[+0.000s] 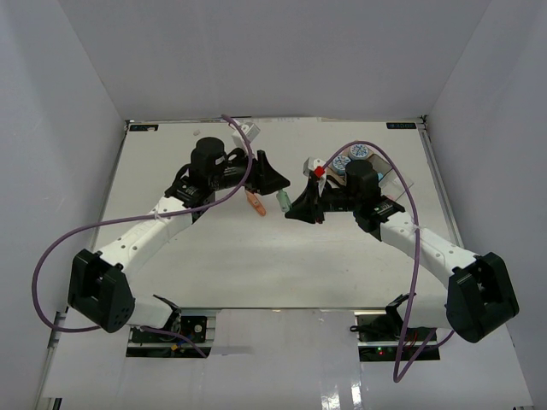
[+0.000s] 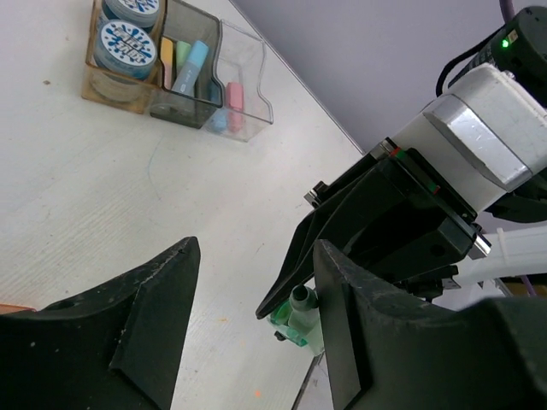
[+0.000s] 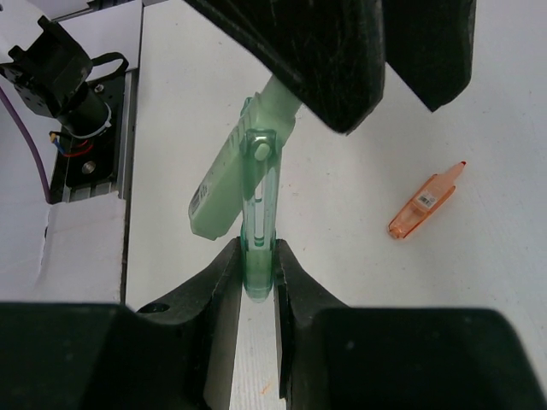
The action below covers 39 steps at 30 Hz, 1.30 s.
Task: Sort the stationery into containers
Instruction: Close the pen cap on the pen.
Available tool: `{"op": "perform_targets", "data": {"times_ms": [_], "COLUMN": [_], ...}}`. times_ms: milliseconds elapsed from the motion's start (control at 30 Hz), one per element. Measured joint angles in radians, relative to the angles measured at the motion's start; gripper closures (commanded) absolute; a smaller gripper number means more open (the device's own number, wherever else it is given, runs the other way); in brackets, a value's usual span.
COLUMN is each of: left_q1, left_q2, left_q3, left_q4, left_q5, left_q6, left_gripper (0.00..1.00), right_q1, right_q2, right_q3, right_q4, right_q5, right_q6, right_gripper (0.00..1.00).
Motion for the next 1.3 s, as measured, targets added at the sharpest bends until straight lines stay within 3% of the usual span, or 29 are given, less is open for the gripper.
{"op": "perform_targets", "data": {"times_ms": [233, 433, 600, 867, 1067, 1167, 1300], "left_q1": [0.001, 0.002, 0.0, -0.044, -0.067, -0.07, -0.071], "left_q2": [-0.095, -0.242, -0.295, -0.255, -0.238, -0.228, -0.23], "left_q3": [-0.001, -0.026, -0.095, -0.171, -0.171, -0.171, -0.181], "left_q4": [0.038, 0.088, 0.117, 0.109, 0.145, 0.174, 0.217], "left_q5": [-0.128, -0.179, -0.162, -0.167, -0.169, -0.156, -0.122], "left_q6": [0.032, 0.09, 0.119, 0.218, 0.313, 0.345, 0.401], "left_gripper": [0.34, 0.53, 0.55, 0.43, 0.41, 0.36, 0.23], "right_q1": [0.0, 0.001, 0.002, 0.003, 0.003, 0.005, 0.006], "right_q2": [0.0, 0.0, 0.0, 0.003, 0.003, 0.003, 0.003], "right_q3": [0.0, -0.001, -0.001, 0.051, 0.111, 0.112, 0.112], "right_q4": [0.005, 0.004, -0.001, -0.091, -0.137, -0.156, -0.183], "right_q5": [0.021, 0.049, 0.098, 0.202, 0.226, 0.228, 0.229], "right_q6": [0.015, 0.036, 0.082, 0.213, 0.265, 0.266, 0.266], "right_gripper": [0.92, 0.92, 0.92, 0.92, 0.92, 0.92, 0.92]}}
